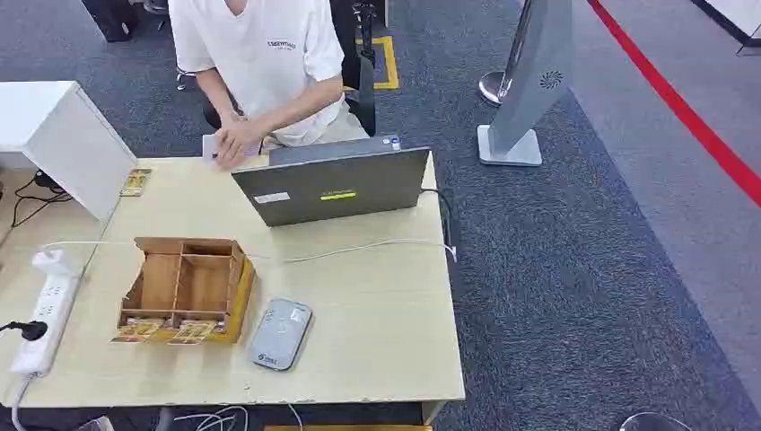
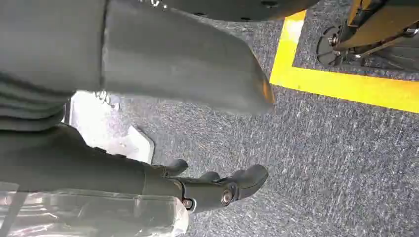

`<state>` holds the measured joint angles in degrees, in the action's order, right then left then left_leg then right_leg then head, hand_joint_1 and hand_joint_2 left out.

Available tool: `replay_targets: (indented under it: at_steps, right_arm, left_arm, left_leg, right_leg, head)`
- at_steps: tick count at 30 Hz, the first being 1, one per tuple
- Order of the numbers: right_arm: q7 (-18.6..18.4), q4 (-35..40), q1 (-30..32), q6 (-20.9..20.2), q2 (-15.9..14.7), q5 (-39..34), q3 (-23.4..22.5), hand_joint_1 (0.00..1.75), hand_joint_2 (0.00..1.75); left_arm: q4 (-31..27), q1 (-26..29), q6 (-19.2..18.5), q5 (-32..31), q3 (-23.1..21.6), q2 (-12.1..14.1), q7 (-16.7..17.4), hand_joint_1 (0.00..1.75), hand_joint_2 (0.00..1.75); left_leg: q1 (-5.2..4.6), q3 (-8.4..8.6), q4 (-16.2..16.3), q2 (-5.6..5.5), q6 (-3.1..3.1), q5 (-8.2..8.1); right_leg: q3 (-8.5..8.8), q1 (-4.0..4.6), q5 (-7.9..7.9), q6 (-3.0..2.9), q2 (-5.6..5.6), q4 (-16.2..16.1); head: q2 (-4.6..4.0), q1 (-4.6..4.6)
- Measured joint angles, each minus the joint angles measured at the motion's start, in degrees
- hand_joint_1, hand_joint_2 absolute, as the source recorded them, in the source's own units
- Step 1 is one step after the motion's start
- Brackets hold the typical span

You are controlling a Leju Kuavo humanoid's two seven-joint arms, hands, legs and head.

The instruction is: Pass the card to the sensor for recognition and then transmit it.

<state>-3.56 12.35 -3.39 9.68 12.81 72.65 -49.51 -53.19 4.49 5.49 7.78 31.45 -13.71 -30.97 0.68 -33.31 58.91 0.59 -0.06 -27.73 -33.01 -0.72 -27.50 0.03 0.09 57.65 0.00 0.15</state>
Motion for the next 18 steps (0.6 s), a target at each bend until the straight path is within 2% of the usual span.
replay_targets:
  at_steps: [7, 11, 16, 18]
  right_arm:
    - [-0.6, -0.3, -0.6, 0.9, 0.5, 1.4, -1.6, 0.00, 1.75]
    - [-1.0, -0.3, -0.6, 1.3, 0.8, 2.5, -2.8, 0.00, 1.75]
    - [-2.9, -0.7, -0.8, 2.3, 1.0, 3.5, -4.8, 0.00, 1.75]
    - [-2.9, -0.7, -0.9, 2.5, 1.1, 3.6, -5.2, 0.00, 1.75]
  left_arm:
    - [-14.7, 2.0, 2.1, 3.8, -3.5, -2.0, -3.5, 0.00, 1.75]
    - [-15.9, 2.4, 3.3, 8.3, -2.8, -3.0, -5.5, 0.00, 1.75]
    - [-15.9, 3.1, 0.8, 11.4, 0.6, -3.6, -8.7, 0.00, 1.75]
    - [-16.4, 3.4, 1.5, 12.8, 0.6, -3.7, -8.9, 0.00, 1.75]
  left_leg:
    - [-0.03, 0.02, 0.0, -0.21, 0.09, 0.05]
    - [-0.01, 0.03, 0.0, -0.22, 0.09, 0.07]
    - [-0.02, 0.05, 0.0, -0.24, 0.09, 0.06]
    - [0.00, 0.02, 0.0, -0.24, 0.09, 0.06]
  right_leg:
    - [0.18, -0.02, 0.02, -0.02, -0.28, 0.0]
    - [0.19, 0.00, 0.03, -0.01, -0.27, 0.0]
    - [0.18, -0.01, 0.02, 0.00, -0.28, 0.0]
    - [0.18, 0.00, 0.01, 0.00, -0.28, 0.0]
  head:
    - [0.00, -0.02]
    - [0.00, 0.02]
    - [0.00, -0.02]
    - [0.00, 0.00]
